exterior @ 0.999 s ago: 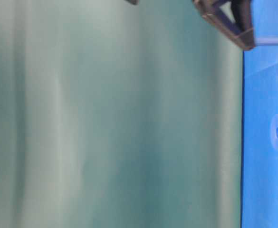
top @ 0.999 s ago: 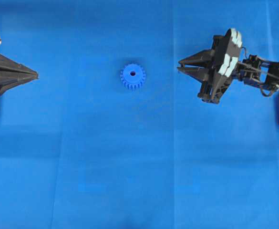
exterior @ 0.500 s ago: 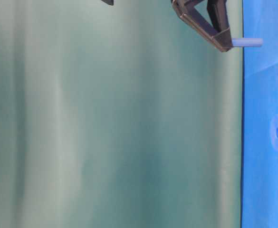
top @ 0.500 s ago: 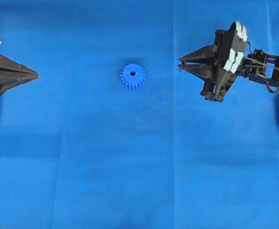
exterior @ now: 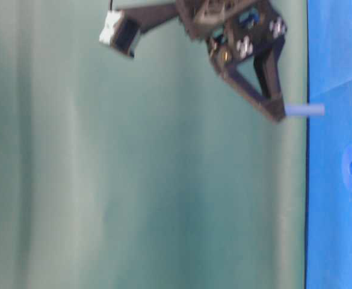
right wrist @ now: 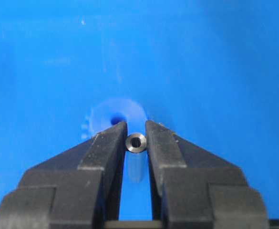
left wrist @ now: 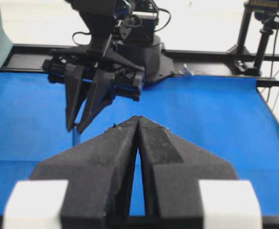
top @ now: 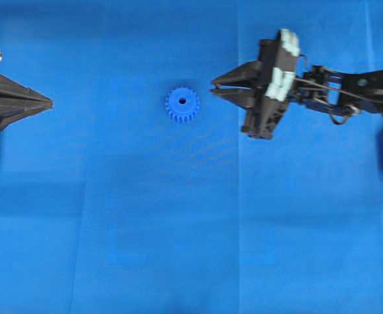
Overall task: Insert the shaft placed at a random location into the center hole of the small gear at another random location.
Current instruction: 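Carry the held shaft left over the blue gear's center hole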
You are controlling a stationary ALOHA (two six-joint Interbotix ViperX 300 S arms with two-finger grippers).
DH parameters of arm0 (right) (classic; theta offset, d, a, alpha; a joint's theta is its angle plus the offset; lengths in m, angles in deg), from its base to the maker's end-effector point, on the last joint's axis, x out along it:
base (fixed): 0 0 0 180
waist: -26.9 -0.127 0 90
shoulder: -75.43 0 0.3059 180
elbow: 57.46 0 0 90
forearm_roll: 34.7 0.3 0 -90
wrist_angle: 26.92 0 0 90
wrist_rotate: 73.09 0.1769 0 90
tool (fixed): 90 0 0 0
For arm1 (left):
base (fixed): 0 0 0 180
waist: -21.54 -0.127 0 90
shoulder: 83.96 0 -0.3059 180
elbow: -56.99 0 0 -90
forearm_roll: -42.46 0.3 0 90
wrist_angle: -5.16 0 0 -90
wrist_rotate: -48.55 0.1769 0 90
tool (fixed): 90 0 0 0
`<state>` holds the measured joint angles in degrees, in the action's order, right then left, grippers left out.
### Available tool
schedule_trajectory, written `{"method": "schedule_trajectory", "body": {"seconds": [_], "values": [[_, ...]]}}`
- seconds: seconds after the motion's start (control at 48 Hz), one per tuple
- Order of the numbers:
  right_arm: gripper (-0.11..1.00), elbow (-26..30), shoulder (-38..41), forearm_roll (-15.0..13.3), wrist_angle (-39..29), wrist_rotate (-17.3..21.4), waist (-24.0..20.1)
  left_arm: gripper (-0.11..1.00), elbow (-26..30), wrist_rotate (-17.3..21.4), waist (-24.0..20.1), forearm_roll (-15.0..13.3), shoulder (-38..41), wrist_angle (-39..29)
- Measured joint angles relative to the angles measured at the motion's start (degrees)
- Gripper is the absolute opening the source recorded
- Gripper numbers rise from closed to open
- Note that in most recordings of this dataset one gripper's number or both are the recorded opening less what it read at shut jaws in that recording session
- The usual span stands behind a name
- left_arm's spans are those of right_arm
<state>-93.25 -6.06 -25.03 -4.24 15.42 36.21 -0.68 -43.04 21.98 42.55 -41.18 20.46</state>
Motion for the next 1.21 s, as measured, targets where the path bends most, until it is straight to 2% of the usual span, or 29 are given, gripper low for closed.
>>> {"method": "schedule_trajectory", "body": {"seconds": [0.167, 0.375, 0.874, 1.208], "values": [[0.03, 5.27, 3.78, -0.62, -2.29, -0.18, -0.26, 0.0, 0.0, 0.0, -0.09, 0.0, 0.0, 0.0], [0.03, 8.88, 5.71, -1.67, -2.72, -0.44, -0.79, 0.0, 0.0, 0.0, 0.0, -0.09, 0.0, 0.0], [0.03, 10.46, 7.56, -1.76, -2.99, -0.53, -0.79, 0.0, 0.0, 0.0, 0.0, 0.0, 0.0, -0.09], [0.03, 10.46, 11.6, -1.67, -0.62, -0.53, -0.88, 0.0, 0.0, 0.0, 0.0, -0.09, 0.0, 0.0]]}}
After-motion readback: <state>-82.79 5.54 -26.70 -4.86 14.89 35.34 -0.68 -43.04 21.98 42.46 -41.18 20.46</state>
